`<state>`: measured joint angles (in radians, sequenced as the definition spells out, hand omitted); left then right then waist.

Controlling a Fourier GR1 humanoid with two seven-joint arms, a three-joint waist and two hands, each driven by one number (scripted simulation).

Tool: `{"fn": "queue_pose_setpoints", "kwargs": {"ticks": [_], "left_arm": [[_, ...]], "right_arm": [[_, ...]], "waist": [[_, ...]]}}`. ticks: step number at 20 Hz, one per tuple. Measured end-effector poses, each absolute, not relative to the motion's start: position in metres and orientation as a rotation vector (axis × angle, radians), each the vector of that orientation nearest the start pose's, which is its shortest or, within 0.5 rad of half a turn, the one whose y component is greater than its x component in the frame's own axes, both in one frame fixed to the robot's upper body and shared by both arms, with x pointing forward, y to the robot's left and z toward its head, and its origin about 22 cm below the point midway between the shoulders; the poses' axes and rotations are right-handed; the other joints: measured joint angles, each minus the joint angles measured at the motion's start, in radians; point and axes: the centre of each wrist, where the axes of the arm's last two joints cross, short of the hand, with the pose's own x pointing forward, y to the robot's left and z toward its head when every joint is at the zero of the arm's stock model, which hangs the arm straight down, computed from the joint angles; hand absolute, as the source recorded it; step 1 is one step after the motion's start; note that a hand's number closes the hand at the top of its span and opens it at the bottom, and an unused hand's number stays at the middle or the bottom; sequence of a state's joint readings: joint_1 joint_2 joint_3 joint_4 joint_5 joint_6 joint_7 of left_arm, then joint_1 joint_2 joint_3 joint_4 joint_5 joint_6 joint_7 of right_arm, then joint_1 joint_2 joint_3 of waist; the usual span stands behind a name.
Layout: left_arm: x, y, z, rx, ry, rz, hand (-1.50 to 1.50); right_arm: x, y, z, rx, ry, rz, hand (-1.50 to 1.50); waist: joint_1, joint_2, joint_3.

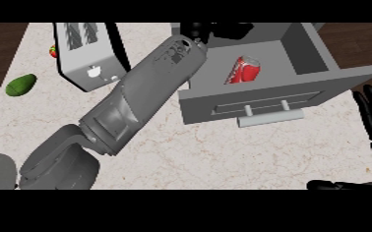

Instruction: Pick up the can, place it into the drawer and close the drawer

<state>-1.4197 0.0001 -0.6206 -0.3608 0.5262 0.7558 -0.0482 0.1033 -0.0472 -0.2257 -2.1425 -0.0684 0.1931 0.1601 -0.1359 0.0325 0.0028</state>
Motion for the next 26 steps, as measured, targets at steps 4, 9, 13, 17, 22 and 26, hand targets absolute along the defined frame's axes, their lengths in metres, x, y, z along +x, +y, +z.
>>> {"fn": "queue_pose_setpoints", "kwargs": {"ticks": [4, 9, 13, 17, 22, 26], "left_arm": [[0.428, -0.003, 0.158, 0.350, -1.773, -0.196, -1.50], [0.427, -0.006, 0.162, 0.318, -1.765, -0.148, -1.50], [0.426, -0.006, 0.162, 0.283, -1.753, -0.120, -1.50], [0.425, -0.010, 0.168, 0.245, -1.768, -0.091, -1.50], [0.423, -0.014, 0.176, 0.227, -1.799, -0.054, -1.50], [0.423, -0.018, 0.185, 0.233, -1.812, -0.042, -1.50]], "right_arm": [[0.182, -0.288, 0.121, -0.152, -1.897, 0.073, -1.50], [0.180, -0.291, 0.131, -0.273, -1.951, 0.177, -1.50], [0.178, -0.289, 0.140, -0.361, -1.983, 0.287, -1.50], [0.183, -0.281, 0.145, -0.432, -2.011, 0.390, -1.50], [0.190, -0.272, 0.148, -0.558, -2.006, 0.539, -1.50], [0.201, -0.267, 0.148, -0.688, -1.970, 0.669, -1.50]], "waist": [[0.003, -0.001, 0.000], [0.011, -0.002, -0.001], [0.019, -0.004, -0.001], [0.033, -0.006, -0.002], [0.052, -0.010, -0.002], [0.072, -0.013, -0.002]]}}
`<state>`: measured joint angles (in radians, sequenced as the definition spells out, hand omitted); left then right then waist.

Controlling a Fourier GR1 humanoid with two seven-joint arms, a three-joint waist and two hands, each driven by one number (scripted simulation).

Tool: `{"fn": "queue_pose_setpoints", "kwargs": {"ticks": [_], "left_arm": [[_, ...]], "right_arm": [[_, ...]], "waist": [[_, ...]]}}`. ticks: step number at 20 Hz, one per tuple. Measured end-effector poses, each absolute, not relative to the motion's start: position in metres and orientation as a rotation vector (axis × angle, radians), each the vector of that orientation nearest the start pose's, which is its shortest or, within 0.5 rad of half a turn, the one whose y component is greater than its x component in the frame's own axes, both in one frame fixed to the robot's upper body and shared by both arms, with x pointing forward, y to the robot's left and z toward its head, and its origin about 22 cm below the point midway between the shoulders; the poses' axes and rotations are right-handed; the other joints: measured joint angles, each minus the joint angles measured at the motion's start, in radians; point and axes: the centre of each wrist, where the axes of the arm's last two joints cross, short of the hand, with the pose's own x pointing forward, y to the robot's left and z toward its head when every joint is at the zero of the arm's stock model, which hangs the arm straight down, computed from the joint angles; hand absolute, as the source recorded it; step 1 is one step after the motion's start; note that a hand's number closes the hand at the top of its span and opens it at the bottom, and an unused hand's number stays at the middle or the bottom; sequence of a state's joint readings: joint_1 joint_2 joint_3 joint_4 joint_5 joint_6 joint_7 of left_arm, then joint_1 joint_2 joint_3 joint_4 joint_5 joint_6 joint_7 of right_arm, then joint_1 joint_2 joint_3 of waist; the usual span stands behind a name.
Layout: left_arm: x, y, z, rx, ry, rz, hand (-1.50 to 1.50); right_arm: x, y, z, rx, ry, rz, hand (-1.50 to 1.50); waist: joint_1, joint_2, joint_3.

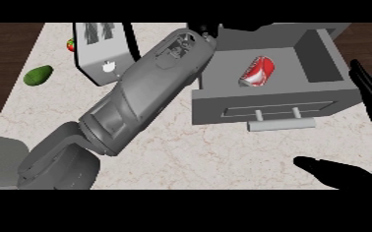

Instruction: Pick up the can, place it into the drawer and close the drawer

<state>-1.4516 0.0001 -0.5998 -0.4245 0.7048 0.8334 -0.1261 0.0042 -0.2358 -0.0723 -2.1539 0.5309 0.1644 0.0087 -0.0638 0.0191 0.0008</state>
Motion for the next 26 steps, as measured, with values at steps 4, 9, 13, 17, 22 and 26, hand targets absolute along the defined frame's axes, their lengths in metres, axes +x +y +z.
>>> {"fn": "queue_pose_setpoints", "kwargs": {"ticks": [4, 9, 13, 17, 22, 26], "left_arm": [[0.422, -0.021, 0.188, 0.228, -1.809, -0.047, -1.50], [0.422, -0.022, 0.196, 0.222, -1.800, -0.043, -1.50], [0.423, -0.011, 0.195, 0.225, -1.789, -0.039, -1.50], [0.423, 0.003, 0.202, 0.231, -1.786, -0.040, -1.50], [0.425, 0.028, 0.220, 0.235, -1.785, -0.035, -1.50], [0.423, 0.045, 0.221, 0.242, -1.782, -0.036, -1.50]], "right_arm": [[0.216, -0.254, 0.132, -0.796, -1.903, 0.794, -1.50], [0.235, -0.241, 0.105, -0.901, -1.805, 0.925, -1.50], [0.250, -0.235, 0.083, -0.980, -1.740, 0.967, -1.50], [0.265, -0.233, 0.058, -1.021, -1.721, 0.936, -1.50], [0.295, -0.234, 0.040, -1.078, -1.718, 0.923, -1.50], [0.317, -0.236, 0.032, -1.132, -1.719, 0.927, -1.50]], "waist": [[0.026, -0.005, 0.000], [0.054, -0.012, 0.000], [0.070, -0.018, -0.001], [0.085, -0.023, 0.000], [0.097, -0.032, -0.011], [0.104, -0.036, -0.017]]}}
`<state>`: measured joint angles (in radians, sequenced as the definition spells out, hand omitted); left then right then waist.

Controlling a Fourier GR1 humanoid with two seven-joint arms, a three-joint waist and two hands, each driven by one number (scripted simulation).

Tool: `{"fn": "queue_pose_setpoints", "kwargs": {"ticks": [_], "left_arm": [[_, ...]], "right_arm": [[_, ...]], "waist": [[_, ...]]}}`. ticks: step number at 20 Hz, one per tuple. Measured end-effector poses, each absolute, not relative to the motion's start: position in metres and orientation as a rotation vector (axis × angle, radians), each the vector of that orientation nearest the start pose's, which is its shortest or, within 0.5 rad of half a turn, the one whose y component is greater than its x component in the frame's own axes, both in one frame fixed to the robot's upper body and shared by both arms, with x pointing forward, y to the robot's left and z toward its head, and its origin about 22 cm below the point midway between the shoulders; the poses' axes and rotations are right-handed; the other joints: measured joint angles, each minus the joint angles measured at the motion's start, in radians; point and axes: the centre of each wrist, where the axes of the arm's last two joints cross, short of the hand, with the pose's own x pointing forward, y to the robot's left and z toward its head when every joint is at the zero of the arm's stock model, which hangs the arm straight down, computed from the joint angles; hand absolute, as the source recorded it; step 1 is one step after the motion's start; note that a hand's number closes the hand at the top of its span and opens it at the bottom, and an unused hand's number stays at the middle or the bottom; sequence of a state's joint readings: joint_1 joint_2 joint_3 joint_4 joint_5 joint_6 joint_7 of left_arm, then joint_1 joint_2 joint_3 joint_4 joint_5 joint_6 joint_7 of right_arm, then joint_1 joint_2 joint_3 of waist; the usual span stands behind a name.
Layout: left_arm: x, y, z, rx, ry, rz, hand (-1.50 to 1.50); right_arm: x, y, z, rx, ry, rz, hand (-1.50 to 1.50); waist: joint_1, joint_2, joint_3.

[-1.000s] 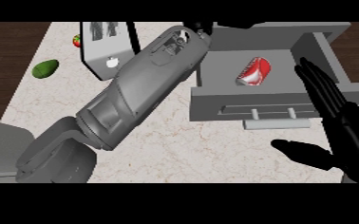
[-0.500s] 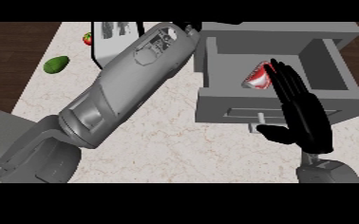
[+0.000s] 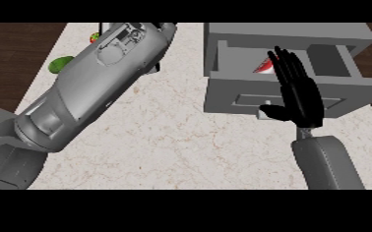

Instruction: Pick up the can, place it into the drawer and close the drawer

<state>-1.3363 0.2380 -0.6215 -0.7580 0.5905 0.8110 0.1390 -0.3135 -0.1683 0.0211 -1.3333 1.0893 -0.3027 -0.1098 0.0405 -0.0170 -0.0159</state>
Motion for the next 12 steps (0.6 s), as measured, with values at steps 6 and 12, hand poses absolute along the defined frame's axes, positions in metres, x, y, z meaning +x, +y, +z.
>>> {"fn": "queue_pose_setpoints", "kwargs": {"ticks": [6, 12], "left_arm": [[0.420, 0.072, 0.227, 0.239, -1.768, -0.042, -1.50], [0.410, 0.090, 0.224, 0.237, -1.749, -0.044, -1.50]], "right_arm": [[0.340, -0.239, 0.020, -1.240, -1.712, 0.946, -1.50], [0.366, -0.238, 0.018, -1.327, -1.696, 0.919, -1.50]], "waist": [[0.012, -0.005, -0.008], [0.019, -0.001, -0.005]]}}
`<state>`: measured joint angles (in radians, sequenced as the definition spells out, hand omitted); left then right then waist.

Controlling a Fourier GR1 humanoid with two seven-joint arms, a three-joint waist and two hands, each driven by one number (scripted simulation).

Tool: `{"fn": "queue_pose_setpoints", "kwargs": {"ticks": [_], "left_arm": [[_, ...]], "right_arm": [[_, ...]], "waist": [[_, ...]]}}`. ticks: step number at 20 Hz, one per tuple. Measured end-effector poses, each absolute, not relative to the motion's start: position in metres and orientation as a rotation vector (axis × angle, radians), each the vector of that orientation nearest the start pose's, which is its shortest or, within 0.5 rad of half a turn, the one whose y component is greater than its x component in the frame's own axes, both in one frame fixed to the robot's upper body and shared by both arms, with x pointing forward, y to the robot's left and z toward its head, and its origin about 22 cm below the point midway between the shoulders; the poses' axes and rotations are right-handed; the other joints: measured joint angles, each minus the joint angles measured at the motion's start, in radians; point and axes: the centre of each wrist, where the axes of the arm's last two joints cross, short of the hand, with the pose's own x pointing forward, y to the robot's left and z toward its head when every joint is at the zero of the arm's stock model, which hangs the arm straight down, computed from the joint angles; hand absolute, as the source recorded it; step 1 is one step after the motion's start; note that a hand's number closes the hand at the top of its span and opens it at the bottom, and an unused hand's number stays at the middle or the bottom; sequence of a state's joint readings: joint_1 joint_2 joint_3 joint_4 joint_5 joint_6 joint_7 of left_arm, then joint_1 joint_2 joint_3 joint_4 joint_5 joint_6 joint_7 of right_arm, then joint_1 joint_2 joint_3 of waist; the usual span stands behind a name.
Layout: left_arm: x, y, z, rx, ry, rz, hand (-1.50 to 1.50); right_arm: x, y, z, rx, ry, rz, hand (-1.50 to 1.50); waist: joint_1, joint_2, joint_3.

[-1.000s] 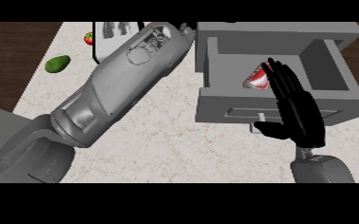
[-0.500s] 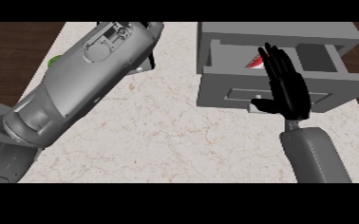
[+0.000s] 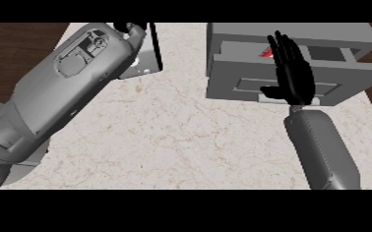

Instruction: Pick up the can, place it into the drawer and close the drawer

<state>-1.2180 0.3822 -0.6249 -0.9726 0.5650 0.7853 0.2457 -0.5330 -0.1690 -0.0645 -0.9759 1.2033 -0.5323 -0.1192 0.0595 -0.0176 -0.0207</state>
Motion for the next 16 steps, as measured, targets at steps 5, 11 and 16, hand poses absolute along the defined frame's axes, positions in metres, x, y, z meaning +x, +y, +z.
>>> {"fn": "queue_pose_setpoints", "kwargs": {"ticks": [5, 11, 16], "left_arm": [[0.401, 0.103, 0.215, 0.238, -1.736, -0.056, -1.50], [0.390, 0.119, 0.194, 0.236, -1.724, -0.065, -1.50], [0.380, 0.131, 0.187, 0.235, -1.726, -0.064, -1.50]], "right_arm": [[0.390, -0.241, 0.022, -1.371, -1.680, 0.878, -1.50], [0.417, -0.233, 0.033, -1.386, -1.670, 0.845, -1.50], [0.429, -0.222, 0.036, -1.389, -1.658, 0.821, -1.50]], "waist": [[0.011, 0.009, 0.005], [0.013, 0.024, 0.014], [0.009, 0.026, 0.020]]}}
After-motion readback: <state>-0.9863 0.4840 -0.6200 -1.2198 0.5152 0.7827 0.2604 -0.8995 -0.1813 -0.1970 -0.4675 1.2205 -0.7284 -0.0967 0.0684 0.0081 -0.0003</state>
